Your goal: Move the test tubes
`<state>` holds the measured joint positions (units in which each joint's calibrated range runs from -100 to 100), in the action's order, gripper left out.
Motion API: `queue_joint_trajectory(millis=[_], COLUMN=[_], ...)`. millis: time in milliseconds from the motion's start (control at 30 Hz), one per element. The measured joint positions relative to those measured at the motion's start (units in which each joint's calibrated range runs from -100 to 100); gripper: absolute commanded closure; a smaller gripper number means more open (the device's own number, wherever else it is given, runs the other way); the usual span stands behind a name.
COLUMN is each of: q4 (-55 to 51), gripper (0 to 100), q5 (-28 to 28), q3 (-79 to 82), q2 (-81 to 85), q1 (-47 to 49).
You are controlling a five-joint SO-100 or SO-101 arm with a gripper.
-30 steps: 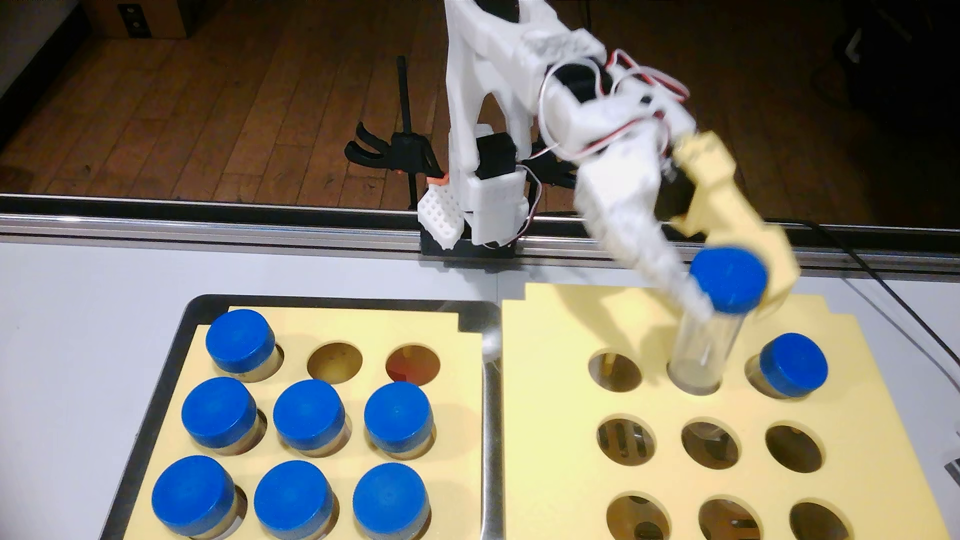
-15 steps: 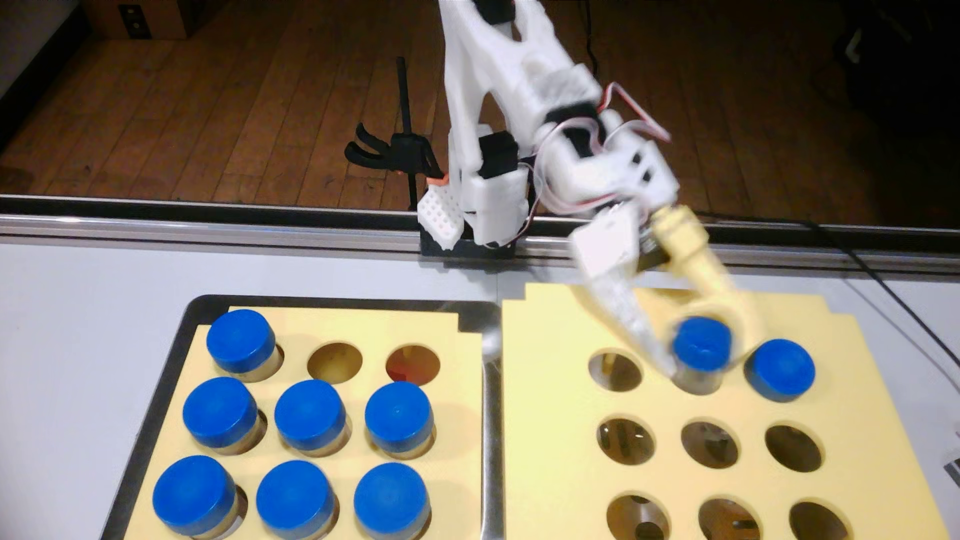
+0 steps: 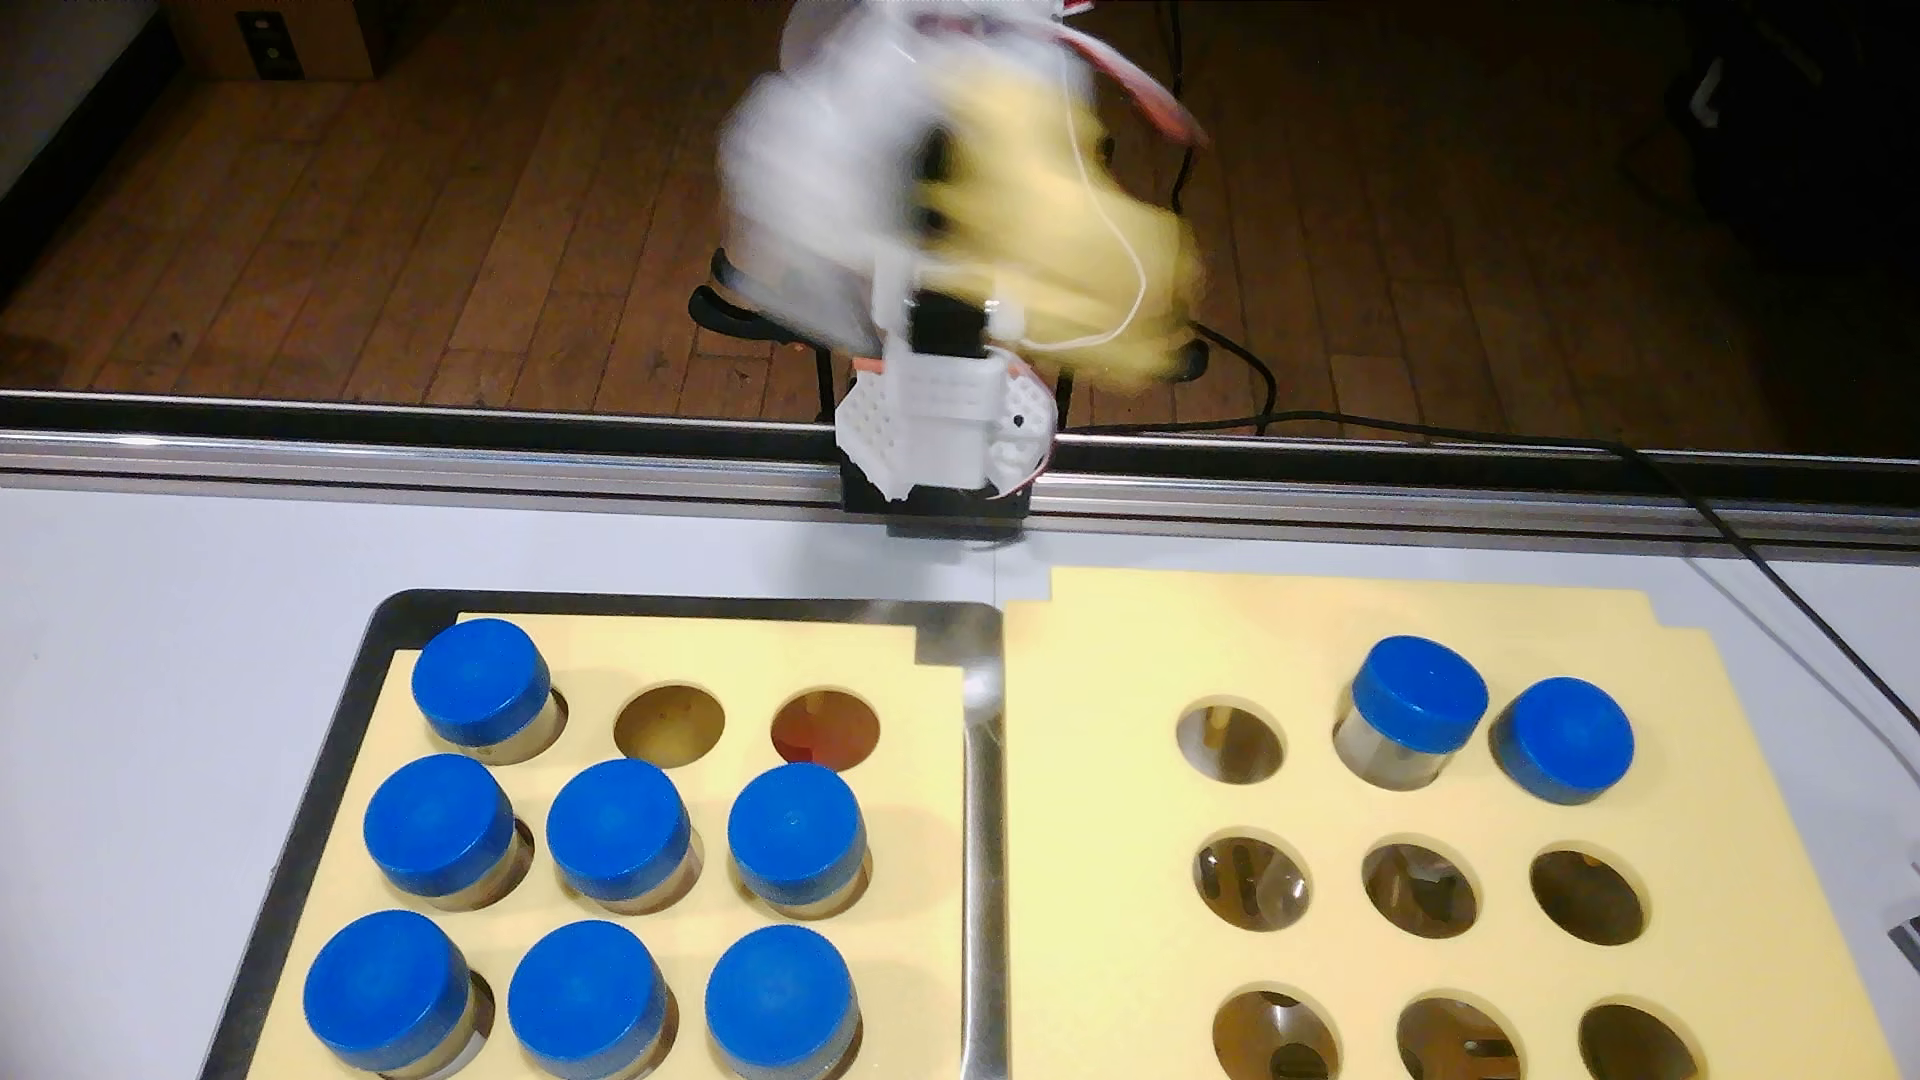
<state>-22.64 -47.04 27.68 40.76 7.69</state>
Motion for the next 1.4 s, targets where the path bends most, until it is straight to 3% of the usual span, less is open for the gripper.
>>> queue_joint_trajectory(millis=[133,200,300,467,900,1133,1400], q4=[0.0,0.0,0.0,4.4,7.2,7.2,7.2], gripper=[67,67,66,66,68,87,89], q5=[-0.2,-0.2,-0.2,-0.2,-1.7,-1.7,-1.7], q3=[16.5,23.0,30.2,29.3,13.0,12.3,12.3], q2=[13.5,15.3,13.2,4.1,-16.8,-18.3,-18.4], q1=[-17.6,-21.2,-20.9,-20.3,-20.5,-19.6,-16.6])
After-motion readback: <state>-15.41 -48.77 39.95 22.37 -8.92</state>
